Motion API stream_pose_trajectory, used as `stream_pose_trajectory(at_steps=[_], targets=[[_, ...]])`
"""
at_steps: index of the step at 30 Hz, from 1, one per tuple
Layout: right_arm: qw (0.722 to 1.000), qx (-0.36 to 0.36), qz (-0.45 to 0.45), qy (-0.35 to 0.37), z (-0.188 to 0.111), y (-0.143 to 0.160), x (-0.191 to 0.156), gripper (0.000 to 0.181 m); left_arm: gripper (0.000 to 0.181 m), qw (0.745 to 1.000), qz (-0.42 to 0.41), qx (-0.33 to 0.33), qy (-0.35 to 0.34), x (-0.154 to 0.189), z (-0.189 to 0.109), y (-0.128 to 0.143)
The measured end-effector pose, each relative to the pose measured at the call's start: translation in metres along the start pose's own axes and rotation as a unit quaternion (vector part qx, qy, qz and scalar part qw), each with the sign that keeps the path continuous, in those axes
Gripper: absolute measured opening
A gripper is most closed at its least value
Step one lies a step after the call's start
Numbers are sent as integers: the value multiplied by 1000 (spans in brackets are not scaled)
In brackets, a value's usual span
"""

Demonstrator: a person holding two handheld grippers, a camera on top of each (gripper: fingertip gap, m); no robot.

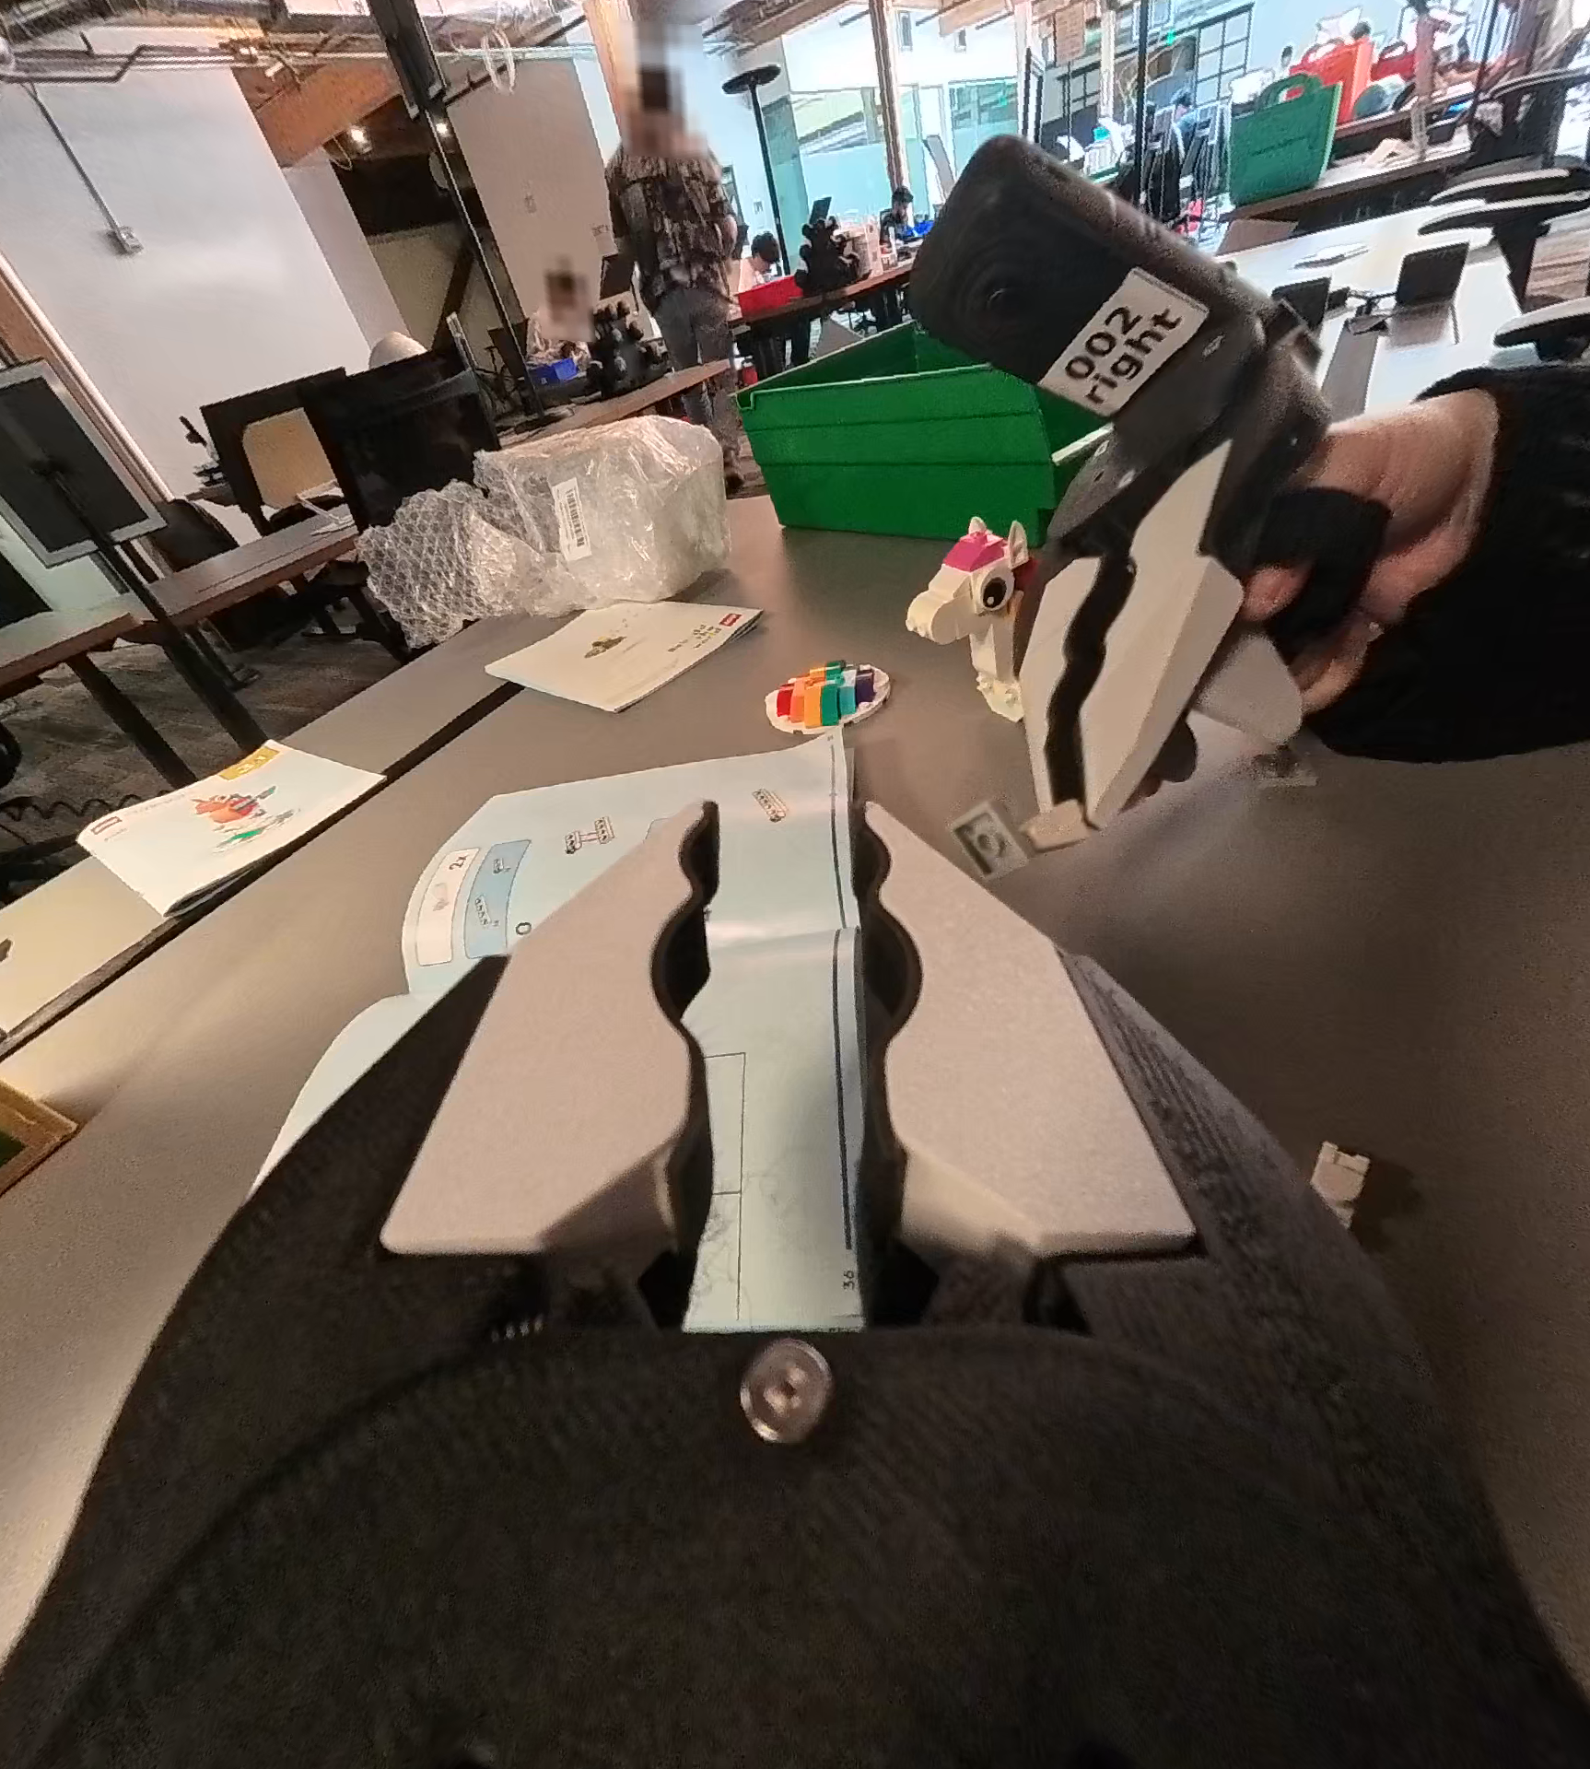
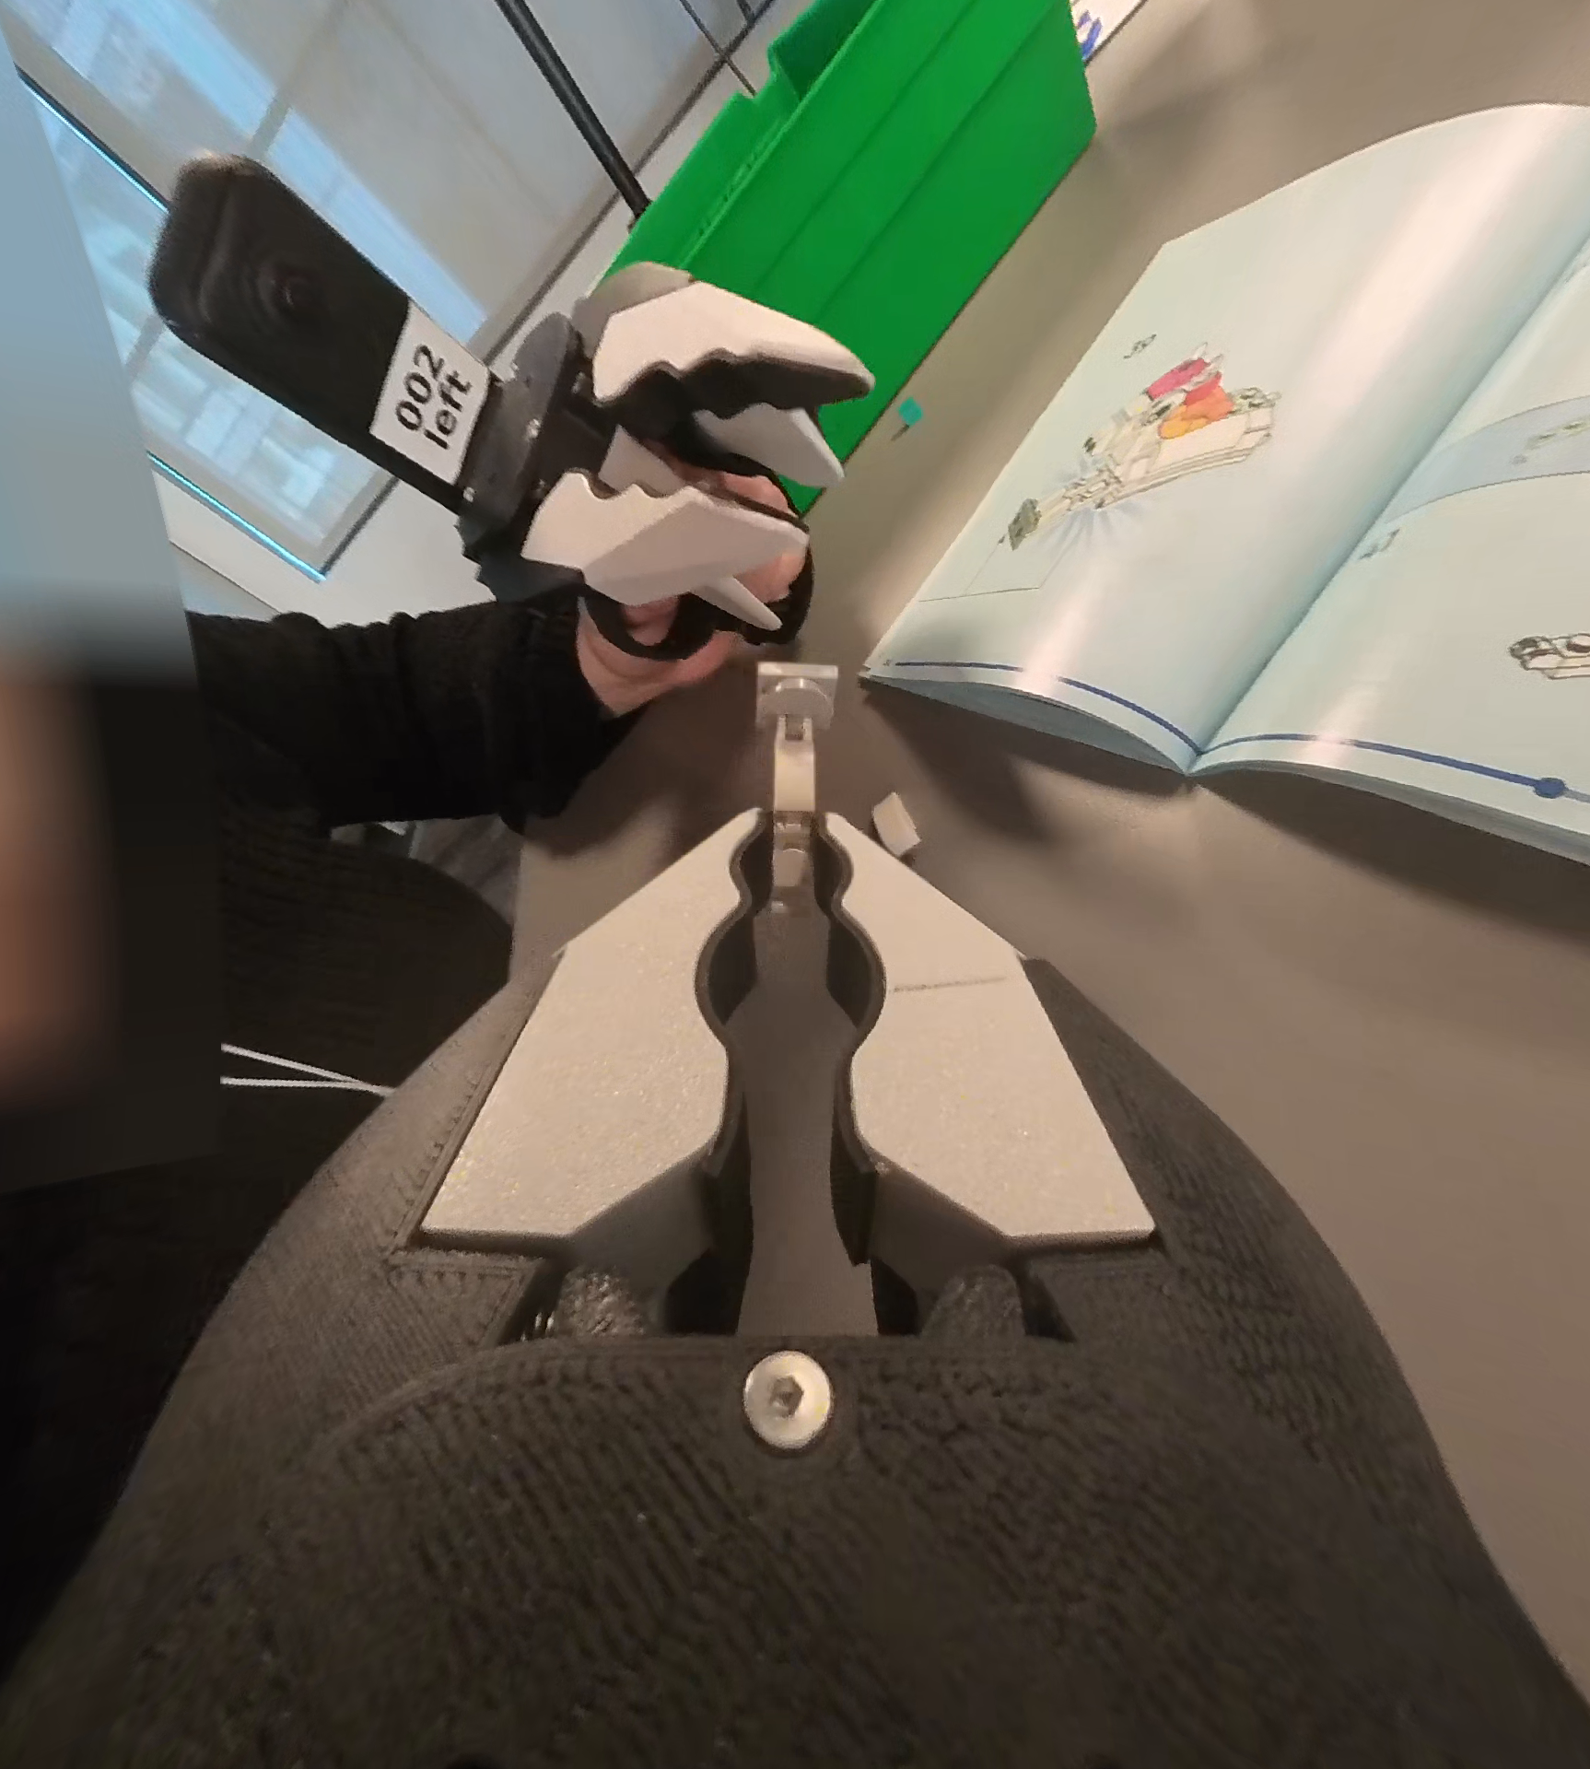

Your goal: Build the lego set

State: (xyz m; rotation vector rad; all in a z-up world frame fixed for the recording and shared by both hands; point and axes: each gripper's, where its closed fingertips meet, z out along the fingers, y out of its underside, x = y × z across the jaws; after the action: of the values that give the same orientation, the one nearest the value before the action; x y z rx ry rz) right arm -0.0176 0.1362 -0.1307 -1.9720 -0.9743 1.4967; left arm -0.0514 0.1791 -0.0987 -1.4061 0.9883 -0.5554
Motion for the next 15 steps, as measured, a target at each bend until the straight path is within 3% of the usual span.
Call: stream_pose_trajectory(at_steps=[15], targets=[[999, -28, -15, 21, 4, 10, 7, 6, 25, 1000, 1, -4, 10, 3, 1, 1]])
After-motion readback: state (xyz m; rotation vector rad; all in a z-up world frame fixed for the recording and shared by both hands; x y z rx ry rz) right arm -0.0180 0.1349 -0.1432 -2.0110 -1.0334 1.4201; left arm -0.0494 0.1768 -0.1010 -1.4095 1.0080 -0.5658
